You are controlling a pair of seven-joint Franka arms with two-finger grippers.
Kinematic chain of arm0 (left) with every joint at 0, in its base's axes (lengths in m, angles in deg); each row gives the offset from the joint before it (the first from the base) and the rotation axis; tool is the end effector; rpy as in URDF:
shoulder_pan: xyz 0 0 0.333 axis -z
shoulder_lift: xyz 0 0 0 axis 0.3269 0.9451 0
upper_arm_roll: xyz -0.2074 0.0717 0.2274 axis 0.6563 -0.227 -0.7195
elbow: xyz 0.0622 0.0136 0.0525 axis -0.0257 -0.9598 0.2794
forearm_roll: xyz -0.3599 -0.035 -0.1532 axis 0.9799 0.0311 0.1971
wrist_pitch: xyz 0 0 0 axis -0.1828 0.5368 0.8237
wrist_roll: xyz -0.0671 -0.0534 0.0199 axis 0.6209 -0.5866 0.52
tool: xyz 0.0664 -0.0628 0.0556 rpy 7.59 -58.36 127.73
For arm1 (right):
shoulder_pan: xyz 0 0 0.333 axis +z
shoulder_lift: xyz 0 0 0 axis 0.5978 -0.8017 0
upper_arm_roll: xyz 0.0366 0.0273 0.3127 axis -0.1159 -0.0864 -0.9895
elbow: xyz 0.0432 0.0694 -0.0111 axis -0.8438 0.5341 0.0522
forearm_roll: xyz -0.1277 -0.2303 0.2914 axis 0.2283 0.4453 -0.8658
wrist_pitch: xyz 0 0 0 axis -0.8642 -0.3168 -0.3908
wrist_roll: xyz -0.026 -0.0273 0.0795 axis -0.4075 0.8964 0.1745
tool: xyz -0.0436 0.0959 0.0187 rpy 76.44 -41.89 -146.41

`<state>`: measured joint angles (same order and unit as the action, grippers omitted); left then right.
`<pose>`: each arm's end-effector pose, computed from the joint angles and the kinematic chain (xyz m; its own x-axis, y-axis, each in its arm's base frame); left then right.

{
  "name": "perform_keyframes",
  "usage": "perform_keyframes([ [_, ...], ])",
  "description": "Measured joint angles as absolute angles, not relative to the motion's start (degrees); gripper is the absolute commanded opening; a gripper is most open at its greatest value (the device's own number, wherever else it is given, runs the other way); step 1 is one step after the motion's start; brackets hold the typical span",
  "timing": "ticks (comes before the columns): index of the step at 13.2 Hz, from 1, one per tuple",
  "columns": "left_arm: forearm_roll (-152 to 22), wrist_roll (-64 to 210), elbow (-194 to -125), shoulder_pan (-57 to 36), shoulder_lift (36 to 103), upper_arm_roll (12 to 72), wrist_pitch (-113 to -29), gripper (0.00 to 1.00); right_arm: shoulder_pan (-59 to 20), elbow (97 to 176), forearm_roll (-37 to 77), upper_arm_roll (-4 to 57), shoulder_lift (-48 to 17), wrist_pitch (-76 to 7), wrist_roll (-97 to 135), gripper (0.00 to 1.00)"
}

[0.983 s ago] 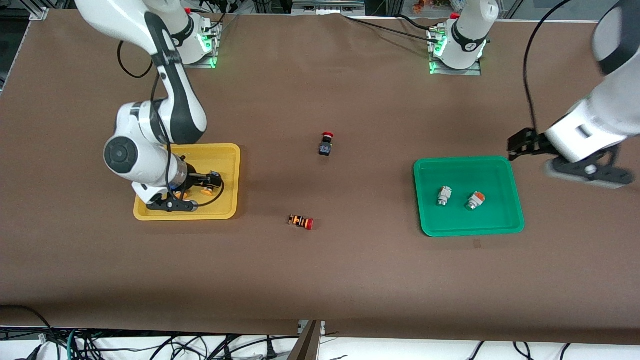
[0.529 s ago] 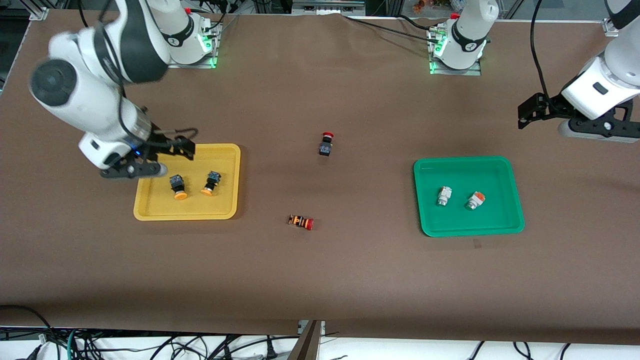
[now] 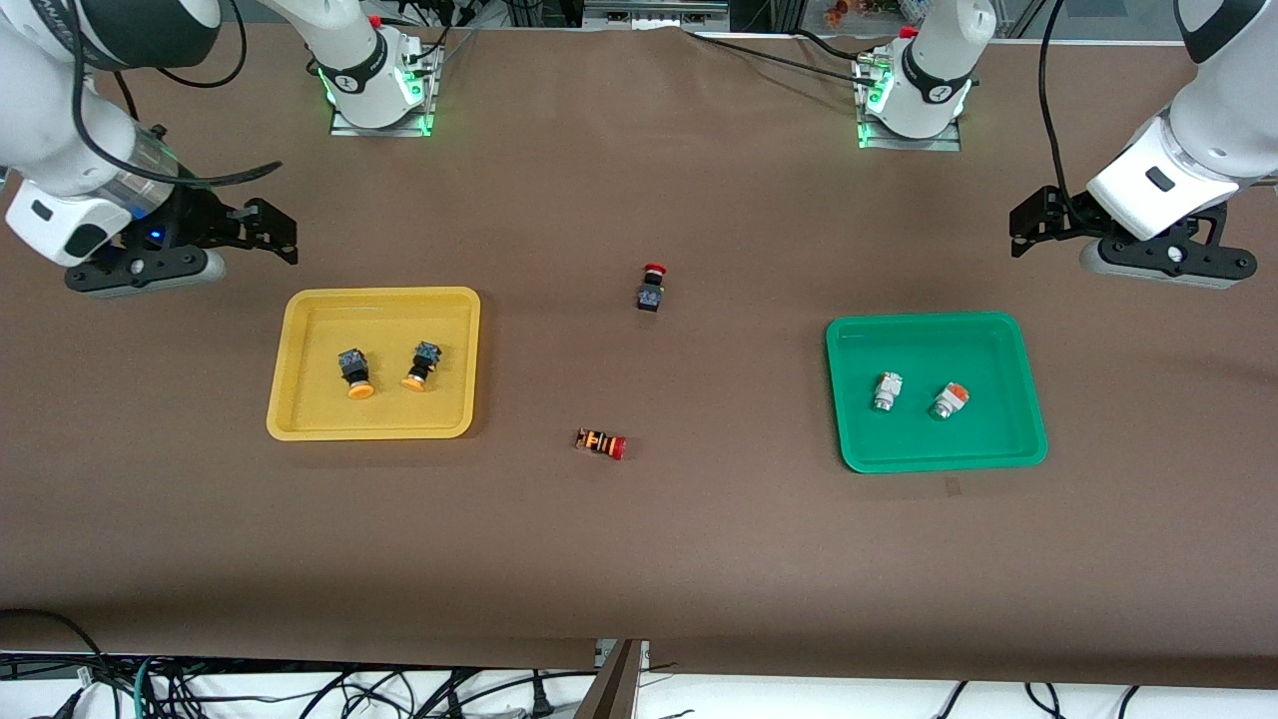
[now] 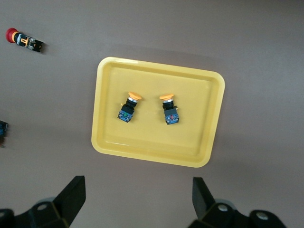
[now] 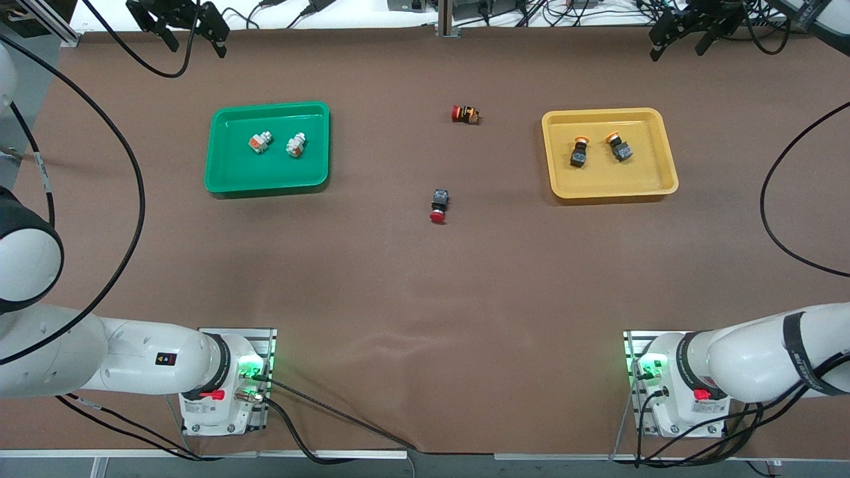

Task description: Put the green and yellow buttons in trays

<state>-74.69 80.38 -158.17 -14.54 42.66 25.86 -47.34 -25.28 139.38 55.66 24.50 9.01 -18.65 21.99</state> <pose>0.5448 -0.0624 0.5782 0.9894 -0.1357 -0.0521 -0.1367 -0.9905 -0.0167 0.5510 0.0809 0.5486 0.9854 0.1691 -0.0218 0.1684 -0.9853 -0.0302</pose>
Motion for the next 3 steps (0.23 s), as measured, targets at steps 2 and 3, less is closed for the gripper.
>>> perform_keyframes([
  [2,-74.69,80.38,-158.11,-14.54,42.66,25.85,-47.34,1.0,-27.82,139.16,56.68,21.51,9.08,-18.71,21.52,0.99],
  [3,-74.69,80.38,-158.11,-14.54,42.66,25.85,-47.32,1.0,-27.84,138.67,57.55,21.04,9.1,-18.64,21.52,0.99],
])
